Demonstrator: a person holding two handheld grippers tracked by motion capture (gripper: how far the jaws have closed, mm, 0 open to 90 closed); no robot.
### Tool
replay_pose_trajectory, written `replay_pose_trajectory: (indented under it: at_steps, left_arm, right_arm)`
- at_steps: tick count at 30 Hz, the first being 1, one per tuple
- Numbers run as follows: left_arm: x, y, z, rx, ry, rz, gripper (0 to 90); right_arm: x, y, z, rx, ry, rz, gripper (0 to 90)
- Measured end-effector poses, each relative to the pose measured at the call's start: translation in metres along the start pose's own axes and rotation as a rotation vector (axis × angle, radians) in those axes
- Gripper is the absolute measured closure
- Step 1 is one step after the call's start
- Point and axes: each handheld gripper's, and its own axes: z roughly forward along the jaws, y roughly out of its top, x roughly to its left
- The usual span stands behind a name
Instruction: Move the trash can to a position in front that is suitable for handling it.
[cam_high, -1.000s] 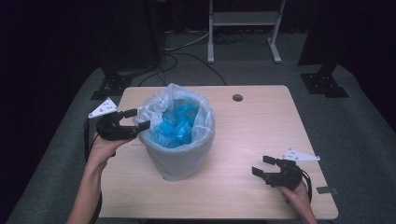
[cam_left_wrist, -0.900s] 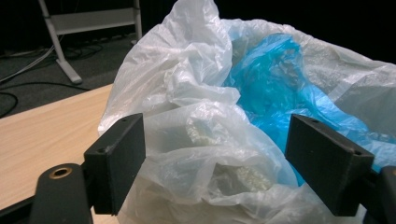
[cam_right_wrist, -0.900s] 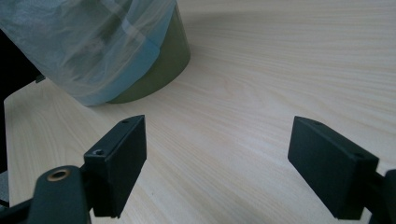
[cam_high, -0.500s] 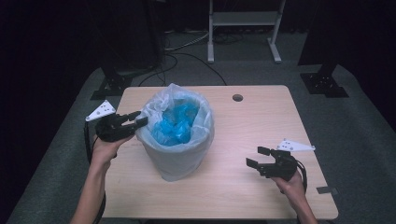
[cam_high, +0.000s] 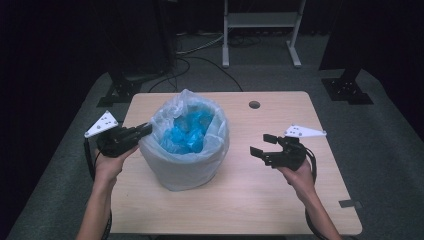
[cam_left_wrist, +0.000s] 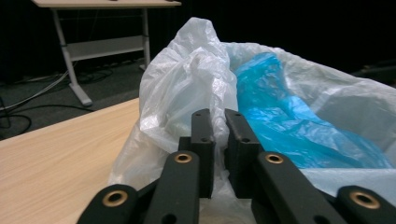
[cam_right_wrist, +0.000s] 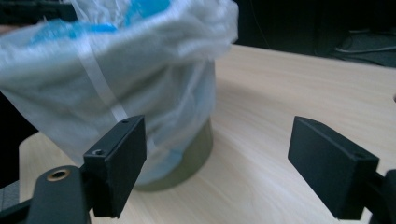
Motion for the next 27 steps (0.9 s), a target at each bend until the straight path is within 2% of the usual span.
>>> replay_pose_trajectory:
  at_steps: [6, 7, 15, 20, 27]
  left_arm:
    - [-0.004, 0.002, -0.007, -0.011, -0.020, 0.008, 86.0]
    - [-0.004, 0.002, -0.009, -0.010, -0.021, 0.014, 86.0]
    - [-0.007, 0.005, -0.017, -0.014, -0.025, 0.037, 86.2]
    - [-0.008, 0.005, -0.021, -0.016, -0.027, 0.043, 86.6]
    - [-0.006, 0.002, -0.025, -0.018, -0.026, 0.034, 86.6]
  right_arm:
    - [0.007, 0.027, 0.014, -0.015, 0.056, -0.006, 18.2]
    - [0.007, 0.031, 0.018, -0.011, 0.076, 0.001, 18.2]
    - [0.010, 0.054, 0.050, 0.011, 0.149, 0.011, 18.1]
    - [0.013, 0.061, 0.065, 0.025, 0.157, 0.010, 18.1]
    - [0.017, 0.067, 0.085, 0.050, 0.144, 0.001, 18.3]
